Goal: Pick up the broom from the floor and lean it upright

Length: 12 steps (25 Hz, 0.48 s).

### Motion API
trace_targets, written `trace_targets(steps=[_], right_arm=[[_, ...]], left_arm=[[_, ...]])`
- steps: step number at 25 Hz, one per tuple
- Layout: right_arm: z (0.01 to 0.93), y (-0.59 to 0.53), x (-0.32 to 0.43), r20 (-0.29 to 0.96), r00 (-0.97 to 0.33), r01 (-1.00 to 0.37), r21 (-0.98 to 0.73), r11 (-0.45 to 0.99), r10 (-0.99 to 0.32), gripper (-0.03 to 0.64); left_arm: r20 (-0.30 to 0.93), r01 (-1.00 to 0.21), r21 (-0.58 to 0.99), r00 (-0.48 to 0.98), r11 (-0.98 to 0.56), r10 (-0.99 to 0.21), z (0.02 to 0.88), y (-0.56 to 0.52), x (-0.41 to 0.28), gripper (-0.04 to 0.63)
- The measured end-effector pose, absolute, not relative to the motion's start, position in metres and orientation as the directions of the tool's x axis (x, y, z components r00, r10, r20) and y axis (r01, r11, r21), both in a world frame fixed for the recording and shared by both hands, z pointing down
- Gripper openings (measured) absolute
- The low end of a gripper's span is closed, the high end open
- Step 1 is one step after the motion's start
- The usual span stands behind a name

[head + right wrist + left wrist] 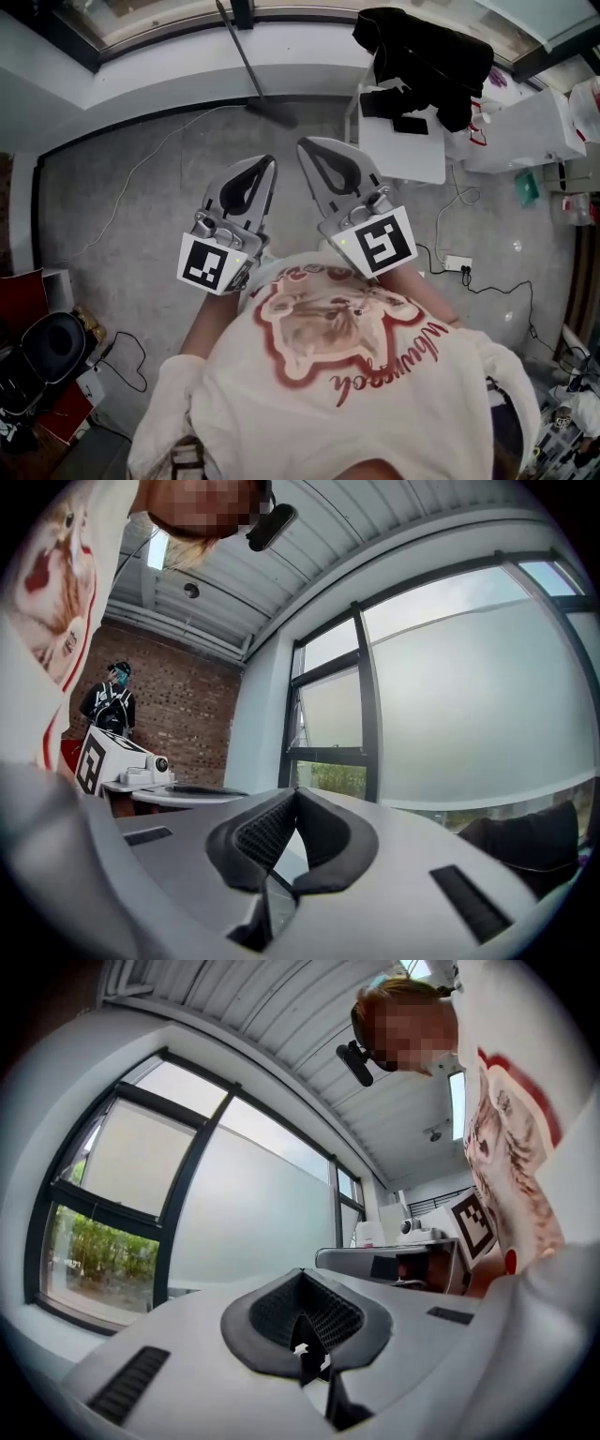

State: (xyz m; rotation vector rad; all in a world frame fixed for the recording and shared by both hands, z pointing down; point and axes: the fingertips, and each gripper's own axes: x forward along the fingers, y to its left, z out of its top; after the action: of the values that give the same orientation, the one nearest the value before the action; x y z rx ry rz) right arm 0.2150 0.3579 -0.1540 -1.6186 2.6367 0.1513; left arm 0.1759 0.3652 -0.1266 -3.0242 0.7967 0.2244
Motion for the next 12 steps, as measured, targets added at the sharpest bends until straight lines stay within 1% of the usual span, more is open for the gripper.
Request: trace_targets(steps=[3,12], right_arm=[[-0.160,0.358,0.217,-0.112,-0.458,-0.889,0.064,0.454,-0.882,0.025],[-0.155,0.353,0.193,-0.104,-0.487,-0.873,0.063,0.483,-0.867,0.025]], left_arm=[[-0.132,-0.494,0.001,0.862,-0.870,-0.489,-0.132,0.366,0.181,0.020],[-0.120,-0.527,0.039,0.841,-0.849,-0.527,-0.131,0.359,0.163,0.020]])
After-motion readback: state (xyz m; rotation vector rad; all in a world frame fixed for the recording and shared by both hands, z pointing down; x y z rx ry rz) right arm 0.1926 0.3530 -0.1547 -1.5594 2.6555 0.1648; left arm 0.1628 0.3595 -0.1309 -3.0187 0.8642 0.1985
